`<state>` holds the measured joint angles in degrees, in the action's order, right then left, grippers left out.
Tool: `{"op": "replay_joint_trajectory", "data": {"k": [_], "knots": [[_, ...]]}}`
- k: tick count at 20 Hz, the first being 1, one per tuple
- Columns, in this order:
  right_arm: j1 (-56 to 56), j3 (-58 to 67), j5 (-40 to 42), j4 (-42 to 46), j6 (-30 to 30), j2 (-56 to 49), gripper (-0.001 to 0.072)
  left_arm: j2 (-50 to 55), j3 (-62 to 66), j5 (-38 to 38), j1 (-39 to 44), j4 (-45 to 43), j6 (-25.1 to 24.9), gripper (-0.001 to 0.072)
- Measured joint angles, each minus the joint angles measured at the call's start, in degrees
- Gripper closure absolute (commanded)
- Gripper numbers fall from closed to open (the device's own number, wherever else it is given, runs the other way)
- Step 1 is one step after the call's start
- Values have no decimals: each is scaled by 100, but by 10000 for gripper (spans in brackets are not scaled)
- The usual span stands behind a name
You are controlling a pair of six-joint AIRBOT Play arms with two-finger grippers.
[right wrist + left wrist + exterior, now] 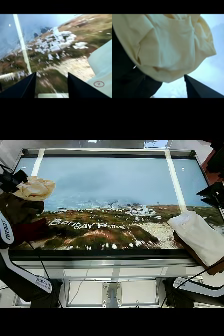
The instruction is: Fold the shirts.
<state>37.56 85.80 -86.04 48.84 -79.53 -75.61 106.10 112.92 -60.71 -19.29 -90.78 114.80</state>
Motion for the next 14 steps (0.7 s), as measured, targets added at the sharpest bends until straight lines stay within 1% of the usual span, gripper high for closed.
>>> {"op": "replay_joint_trajectory", "data": {"k": [3, 8, 11, 14], "knots": [[0, 0, 197, -52, -22, 0, 263, 415, -2, 793, -101, 249, 306, 142], [0, 0, 671, -308, -94, 0, 263, 922, -2, 1637, -212, 568, 479, 143], [0, 0, 791, -577, -197, 0, 263, 1058, 7, 1777, -284, 664, 516, 142], [0, 0, 898, -774, -262, 0, 263, 1104, 125, 1604, -332, 739, 474, 143]]}}
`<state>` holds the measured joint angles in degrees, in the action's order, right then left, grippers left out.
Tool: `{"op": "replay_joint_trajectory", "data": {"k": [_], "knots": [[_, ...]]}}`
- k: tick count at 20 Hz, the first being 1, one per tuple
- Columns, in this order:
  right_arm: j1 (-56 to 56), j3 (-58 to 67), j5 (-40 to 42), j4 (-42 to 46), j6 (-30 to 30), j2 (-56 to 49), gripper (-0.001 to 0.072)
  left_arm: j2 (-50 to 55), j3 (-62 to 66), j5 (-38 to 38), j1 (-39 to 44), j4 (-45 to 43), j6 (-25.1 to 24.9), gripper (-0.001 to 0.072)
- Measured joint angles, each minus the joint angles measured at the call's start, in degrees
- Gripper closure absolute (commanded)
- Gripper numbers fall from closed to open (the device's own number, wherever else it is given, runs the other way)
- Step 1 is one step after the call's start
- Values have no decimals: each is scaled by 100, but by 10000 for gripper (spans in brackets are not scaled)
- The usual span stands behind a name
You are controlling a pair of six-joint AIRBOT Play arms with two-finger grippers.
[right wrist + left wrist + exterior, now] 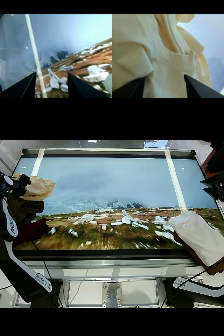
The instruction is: Fold the shirts.
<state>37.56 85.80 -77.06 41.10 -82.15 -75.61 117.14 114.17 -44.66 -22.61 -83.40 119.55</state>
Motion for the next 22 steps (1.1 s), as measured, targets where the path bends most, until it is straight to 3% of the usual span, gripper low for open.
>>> {"op": "replay_joint_trajectory", "data": {"k": [4, 5, 9, 14, 18, 22], "knots": [[0, 0, 59, -109, -42, 0, 263, 59, 94, -446, -17, -57, -50, 149], [0, 0, 61, -127, -50, 0, 263, 85, 105, -503, -22, -61, -50, 181], [0, 0, 83, -168, -59, 0, 263, 284, 125, -667, -24, -26, -48, 697], [0, 0, 125, -201, -59, 0, 263, 501, 133, -474, -24, 780, -461, 701], [0, 0, 144, -219, -59, 0, 263, 492, 286, -431, 15, 2511, -1648, 702], [0, 0, 120, -216, -70, 0, 263, 245, 356, -994, 315, 3891, -2706, 702]]}}
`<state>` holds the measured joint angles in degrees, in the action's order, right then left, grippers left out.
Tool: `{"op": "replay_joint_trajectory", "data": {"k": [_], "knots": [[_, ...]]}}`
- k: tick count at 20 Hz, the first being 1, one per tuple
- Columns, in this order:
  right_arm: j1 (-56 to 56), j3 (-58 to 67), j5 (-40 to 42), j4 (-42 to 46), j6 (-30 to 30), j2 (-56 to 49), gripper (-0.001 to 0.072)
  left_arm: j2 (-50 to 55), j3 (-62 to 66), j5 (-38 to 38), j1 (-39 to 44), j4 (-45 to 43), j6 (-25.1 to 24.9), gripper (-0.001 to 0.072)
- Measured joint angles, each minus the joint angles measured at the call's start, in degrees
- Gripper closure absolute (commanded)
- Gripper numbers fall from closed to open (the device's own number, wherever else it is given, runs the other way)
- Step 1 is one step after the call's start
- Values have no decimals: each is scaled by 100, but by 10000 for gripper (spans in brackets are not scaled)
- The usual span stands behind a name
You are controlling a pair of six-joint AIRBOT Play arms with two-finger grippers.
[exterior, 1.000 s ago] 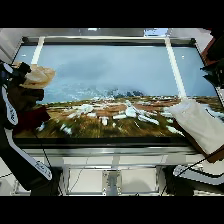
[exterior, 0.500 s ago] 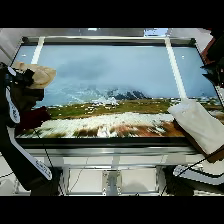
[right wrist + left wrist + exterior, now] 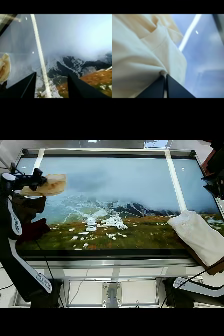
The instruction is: Fold the shirts.
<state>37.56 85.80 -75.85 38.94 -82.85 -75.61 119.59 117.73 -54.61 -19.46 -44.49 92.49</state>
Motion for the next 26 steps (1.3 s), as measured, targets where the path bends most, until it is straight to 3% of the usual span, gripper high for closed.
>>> {"op": "replay_joint_trajectory", "data": {"k": [8, 16, 21, 22, 23, 24, 26], "knots": [[-9, 0, -422, 9, -20, 0, 263, -343, 24, -2326, 1711, 398, -717, 702], [-214, -74, -1283, 81, 590, 0, 263, -485, 26, -2966, 4601, -2127, -621, 702], [-1464, -791, -1250, 682, 1019, 0, 263, -518, 17, -2909, 6127, -3154, -535, 683], [-1834, -1010, -1102, 887, 1078, 0, 263, -527, 15, -2883, 6323, -3307, -555, 520], [-2162, -1200, -931, 1095, 1123, 0, 263, -560, 15, -2841, 6487, -3569, -586, 271], [-2474, -1362, -743, 1272, 1154, 0, 263, -612, 15, -2835, 6594, -3928, -597, 126], [-3082, -1609, -363, 1578, 1193, 0, 263, -778, 15, -2835, 6693, -5016, -518, 99]]}}
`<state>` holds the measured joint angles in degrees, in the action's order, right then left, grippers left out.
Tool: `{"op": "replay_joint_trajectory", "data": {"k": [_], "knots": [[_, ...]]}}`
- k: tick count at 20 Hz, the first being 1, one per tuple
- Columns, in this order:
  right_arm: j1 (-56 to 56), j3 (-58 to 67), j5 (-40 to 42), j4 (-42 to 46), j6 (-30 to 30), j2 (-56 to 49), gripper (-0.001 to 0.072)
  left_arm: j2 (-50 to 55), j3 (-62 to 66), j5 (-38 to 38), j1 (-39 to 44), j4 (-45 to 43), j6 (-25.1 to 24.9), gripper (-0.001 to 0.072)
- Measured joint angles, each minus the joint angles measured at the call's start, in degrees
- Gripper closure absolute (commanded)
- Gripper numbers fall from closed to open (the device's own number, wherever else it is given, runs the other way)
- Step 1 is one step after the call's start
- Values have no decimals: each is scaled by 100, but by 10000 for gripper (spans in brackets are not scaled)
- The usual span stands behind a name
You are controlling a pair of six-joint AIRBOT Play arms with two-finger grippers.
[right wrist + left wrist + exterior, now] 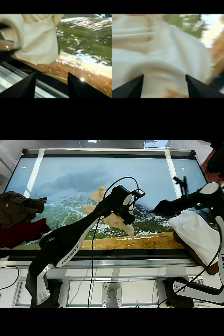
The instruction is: Fold the shirts.
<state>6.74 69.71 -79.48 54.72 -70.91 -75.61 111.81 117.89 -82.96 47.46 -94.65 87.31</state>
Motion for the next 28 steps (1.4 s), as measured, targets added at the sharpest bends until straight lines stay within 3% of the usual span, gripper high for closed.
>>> {"op": "replay_joint_trajectory", "data": {"k": [4, 7, 11, 16, 26, 27, 28], "knots": [[-870, -190, 741, 374, 31, -4, 263, -398, 0, 238, -306, -1543, 592, 102], [-1399, -302, 1228, 546, -2, -66, 262, -518, -50, 573, -922, -1665, 984, 103], [-2039, -579, 1742, 634, -74, -238, 257, -446, -212, 968, -2046, -42, 1154, 103], [-2765, -754, 2140, 616, -114, -516, 255, -7, -267, 1095, -3049, 2041, 872, 104], [-3355, -800, 3458, 809, -282, -841, 264, 807, -278, 914, -3512, 2774, 568, 106], [-3362, -800, 3576, 857, -332, -861, 264, 866, -278, 861, -3512, 2782, 542, 152], [-3368, -800, 3720, 890, -396, -887, 264, 925, -275, 811, -3517, 2802, 525, 257]]}}
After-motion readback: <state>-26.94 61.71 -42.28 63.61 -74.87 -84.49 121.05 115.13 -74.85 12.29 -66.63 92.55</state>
